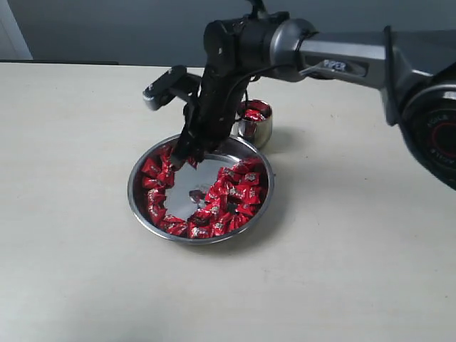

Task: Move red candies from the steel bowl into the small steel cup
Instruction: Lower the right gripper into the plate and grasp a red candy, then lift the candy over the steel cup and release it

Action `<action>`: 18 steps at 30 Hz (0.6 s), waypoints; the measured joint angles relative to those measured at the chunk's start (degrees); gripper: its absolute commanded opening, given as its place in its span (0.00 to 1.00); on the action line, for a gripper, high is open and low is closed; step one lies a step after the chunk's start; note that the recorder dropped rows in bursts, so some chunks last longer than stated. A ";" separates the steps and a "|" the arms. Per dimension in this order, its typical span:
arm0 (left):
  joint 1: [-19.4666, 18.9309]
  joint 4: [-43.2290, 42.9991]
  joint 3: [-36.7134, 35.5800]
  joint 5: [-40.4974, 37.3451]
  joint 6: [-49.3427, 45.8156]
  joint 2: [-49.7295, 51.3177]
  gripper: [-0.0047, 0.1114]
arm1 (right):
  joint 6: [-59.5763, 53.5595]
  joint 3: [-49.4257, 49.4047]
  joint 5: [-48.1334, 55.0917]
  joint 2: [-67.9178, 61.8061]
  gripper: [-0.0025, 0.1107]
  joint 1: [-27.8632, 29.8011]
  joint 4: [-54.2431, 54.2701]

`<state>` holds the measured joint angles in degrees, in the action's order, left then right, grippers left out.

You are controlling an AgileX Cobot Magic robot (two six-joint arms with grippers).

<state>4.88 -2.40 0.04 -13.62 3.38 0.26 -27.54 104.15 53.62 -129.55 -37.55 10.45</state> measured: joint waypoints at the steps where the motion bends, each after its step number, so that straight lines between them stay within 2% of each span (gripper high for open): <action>1: 0.00 0.00 0.00 0.00 0.00 0.00 0.04 | 0.15 0.00 -0.42 0.80 0.02 0.77 -0.41; 12: 0.00 0.00 0.00 0.00 0.00 0.00 0.04 | 5.04 0.00 -4.84 5.66 0.02 10.15 -0.91; 18: 0.00 0.00 0.00 0.00 0.00 0.00 0.04 | 6.41 0.00 -5.09 5.66 0.02 12.81 -1.34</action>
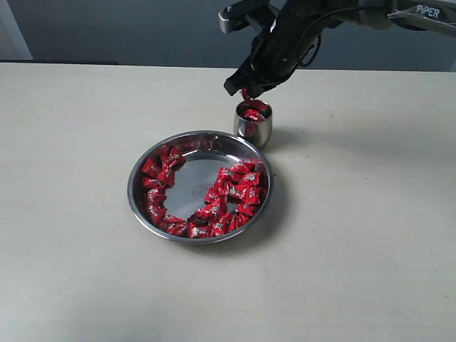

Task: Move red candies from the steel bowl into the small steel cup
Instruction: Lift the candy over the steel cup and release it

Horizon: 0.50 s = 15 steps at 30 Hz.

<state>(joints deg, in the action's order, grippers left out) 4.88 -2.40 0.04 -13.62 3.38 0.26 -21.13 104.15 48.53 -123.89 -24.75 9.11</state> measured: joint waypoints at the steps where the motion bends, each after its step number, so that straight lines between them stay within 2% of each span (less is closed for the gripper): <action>1: 0.00 0.00 0.00 0.00 0.00 0.00 0.04 | 0.00 0.00 0.00 0.00 0.02 0.14 0.00; 9: 0.00 0.00 0.00 0.00 0.00 0.00 0.04 | 1.90 0.00 0.00 0.00 0.03 0.46 -0.42; 15: 0.00 0.00 0.00 0.00 0.00 0.00 0.04 | 3.58 0.00 0.00 0.00 0.30 0.46 -0.73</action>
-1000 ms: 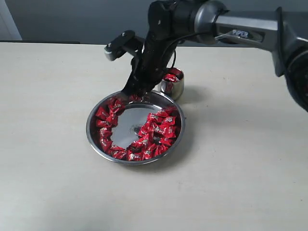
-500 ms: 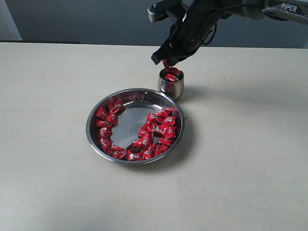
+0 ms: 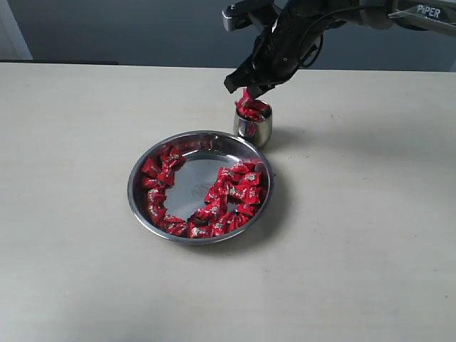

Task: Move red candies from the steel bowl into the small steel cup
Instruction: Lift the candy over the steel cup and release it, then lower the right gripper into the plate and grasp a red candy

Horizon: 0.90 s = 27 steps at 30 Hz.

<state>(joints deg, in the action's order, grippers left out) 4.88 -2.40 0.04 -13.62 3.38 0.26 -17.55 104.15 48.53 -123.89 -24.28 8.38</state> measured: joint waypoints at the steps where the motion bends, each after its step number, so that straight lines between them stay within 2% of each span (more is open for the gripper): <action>1: 0.00 0.00 0.00 0.00 0.00 0.00 0.04 | 0.08 0.00 0.00 0.00 0.32 0.00 -0.10; 8: 0.00 0.00 0.00 0.00 0.00 0.00 0.04 | 0.43 0.00 0.11 0.00 0.34 0.00 0.71; 14: 0.00 0.00 0.00 0.00 0.00 0.00 0.04 | -3.15 0.00 5.15 0.00 0.34 -0.37 10.96; 17: 0.00 0.00 0.00 0.00 0.00 0.00 0.04 | -7.38 0.00 10.16 0.00 0.34 -2.22 14.61; 22: 0.00 0.00 0.00 0.00 0.00 0.00 0.04 | -10.49 0.00 15.74 0.00 0.34 -6.43 14.81; 23: 0.00 0.00 0.00 0.00 0.00 0.00 0.04 | -10.73 0.00 15.55 -0.34 0.35 -7.74 14.67; 26: 0.00 0.00 0.00 0.00 0.00 0.00 0.04 | -10.88 0.00 11.70 -2.12 0.46 -9.40 14.67; 27: 0.00 0.00 0.00 0.00 0.00 0.00 0.04 | -10.88 0.00 8.96 -3.34 0.46 -10.28 14.58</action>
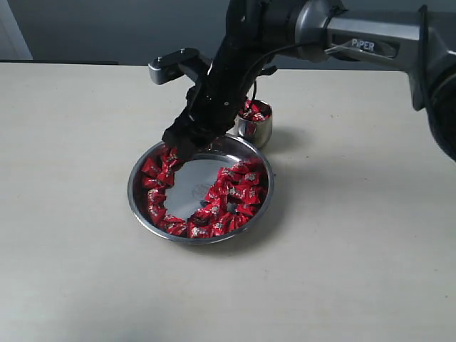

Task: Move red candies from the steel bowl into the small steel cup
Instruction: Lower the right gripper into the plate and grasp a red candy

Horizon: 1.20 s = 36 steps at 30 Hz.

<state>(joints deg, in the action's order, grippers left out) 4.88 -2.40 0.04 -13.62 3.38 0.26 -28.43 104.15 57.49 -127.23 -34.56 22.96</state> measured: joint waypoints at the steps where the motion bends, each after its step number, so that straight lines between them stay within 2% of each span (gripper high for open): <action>1: 0.00 0.00 0.00 0.00 0.00 0.00 0.04 | -0.09 0.00 -2.32 -1.13 0.46 -0.89 0.11; 9: 0.00 0.00 0.00 0.00 0.00 0.00 0.04 | 1.44 0.00 -13.83 -7.04 0.46 -2.99 4.31; 16: 0.00 0.00 0.00 0.00 0.00 0.00 0.04 | 2.67 0.00 -15.50 -8.56 0.41 -2.99 4.73; 24: 0.00 0.00 0.00 0.00 0.00 0.00 0.04 | 2.79 0.00 -15.69 -9.35 0.41 -2.99 5.45; 26: 0.00 0.00 0.00 0.00 0.00 0.00 0.04 | 2.79 0.00 -15.91 -9.97 0.35 -2.99 5.70; 27: 0.00 0.00 0.00 0.00 0.00 0.00 0.04 | 2.79 0.00 -16.01 -9.97 0.25 -2.99 5.70; 31: 0.00 0.00 0.00 0.00 0.00 0.00 0.04 | 2.79 0.00 -16.13 -10.36 0.06 -2.99 5.70; 36: 0.00 0.00 0.00 0.00 0.00 0.00 0.04 | 2.82 0.00 -15.87 -8.68 0.05 -2.99 4.39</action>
<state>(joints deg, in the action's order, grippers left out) 4.88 -2.40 0.04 -13.62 3.38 0.26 -25.61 104.15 41.63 -135.92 -37.55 27.34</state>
